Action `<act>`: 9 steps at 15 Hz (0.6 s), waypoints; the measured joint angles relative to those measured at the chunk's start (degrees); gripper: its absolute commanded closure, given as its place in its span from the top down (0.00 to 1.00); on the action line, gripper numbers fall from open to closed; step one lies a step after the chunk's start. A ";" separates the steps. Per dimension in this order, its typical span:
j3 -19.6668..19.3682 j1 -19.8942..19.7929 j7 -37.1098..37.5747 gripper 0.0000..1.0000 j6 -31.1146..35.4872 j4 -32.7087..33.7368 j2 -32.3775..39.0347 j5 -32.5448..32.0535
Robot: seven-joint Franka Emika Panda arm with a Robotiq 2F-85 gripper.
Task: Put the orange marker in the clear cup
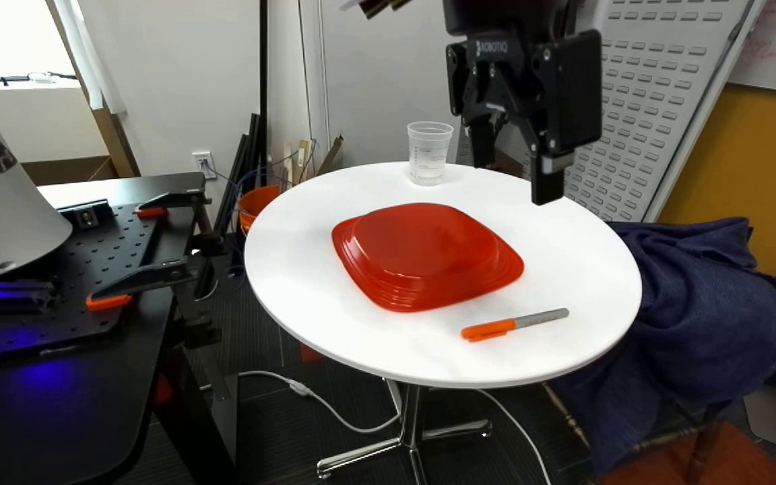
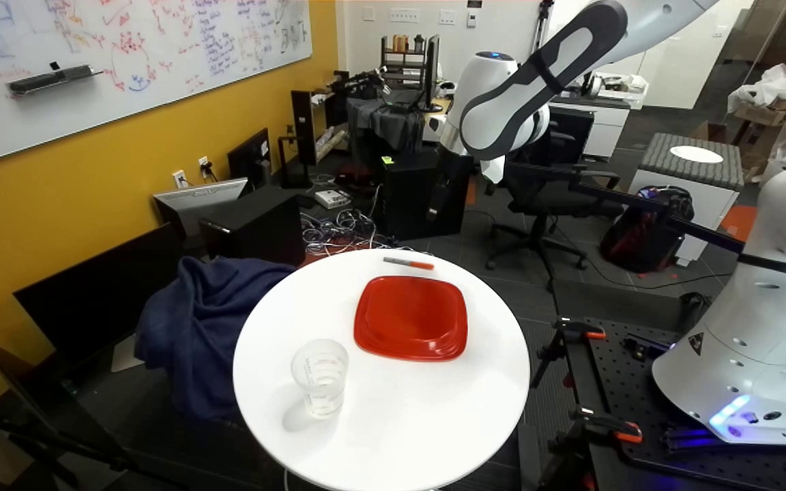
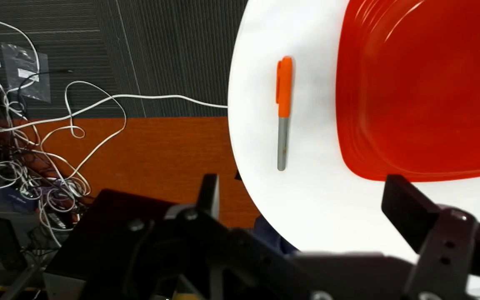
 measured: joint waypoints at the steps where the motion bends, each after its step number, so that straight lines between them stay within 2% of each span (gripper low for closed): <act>1: 0.81 -0.78 0.00 1.00 0.00 0.87 1.24 0.05; 9: 7.14 -6.10 -0.01 1.00 -0.01 7.30 10.30 0.05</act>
